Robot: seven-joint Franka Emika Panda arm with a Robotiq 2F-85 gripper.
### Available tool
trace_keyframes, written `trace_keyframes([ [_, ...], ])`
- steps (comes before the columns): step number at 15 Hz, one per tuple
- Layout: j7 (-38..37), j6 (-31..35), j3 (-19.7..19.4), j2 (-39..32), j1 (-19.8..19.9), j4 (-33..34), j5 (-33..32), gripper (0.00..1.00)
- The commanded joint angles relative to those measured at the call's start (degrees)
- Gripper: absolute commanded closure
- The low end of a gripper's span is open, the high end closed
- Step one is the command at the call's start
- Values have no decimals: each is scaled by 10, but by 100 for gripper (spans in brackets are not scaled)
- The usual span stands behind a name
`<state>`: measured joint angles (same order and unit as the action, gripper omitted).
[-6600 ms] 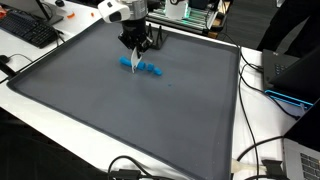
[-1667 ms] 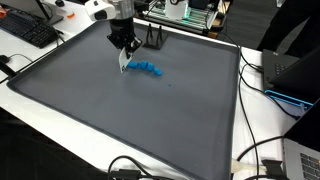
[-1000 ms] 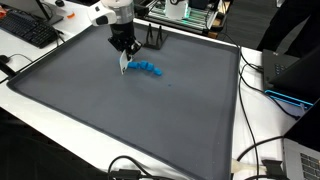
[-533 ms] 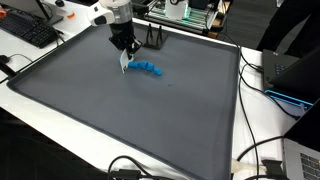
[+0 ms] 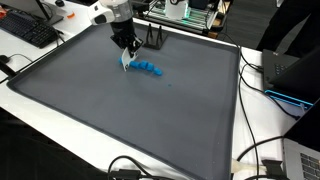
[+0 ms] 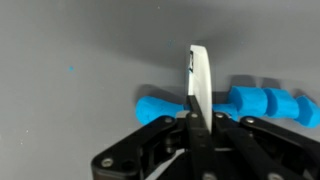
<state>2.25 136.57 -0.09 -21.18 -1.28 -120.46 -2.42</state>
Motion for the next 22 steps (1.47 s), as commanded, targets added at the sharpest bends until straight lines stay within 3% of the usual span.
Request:
trace_keyframes([
  [1,2,-15,2,29,5,-20,2,99],
  [8,-28,-31,-1,91,2,-43,7,99],
  [17,-248,-71,-4,183,-7,-96,13,99],
  [22,-314,-92,3,231,-4,-139,62,99],
])
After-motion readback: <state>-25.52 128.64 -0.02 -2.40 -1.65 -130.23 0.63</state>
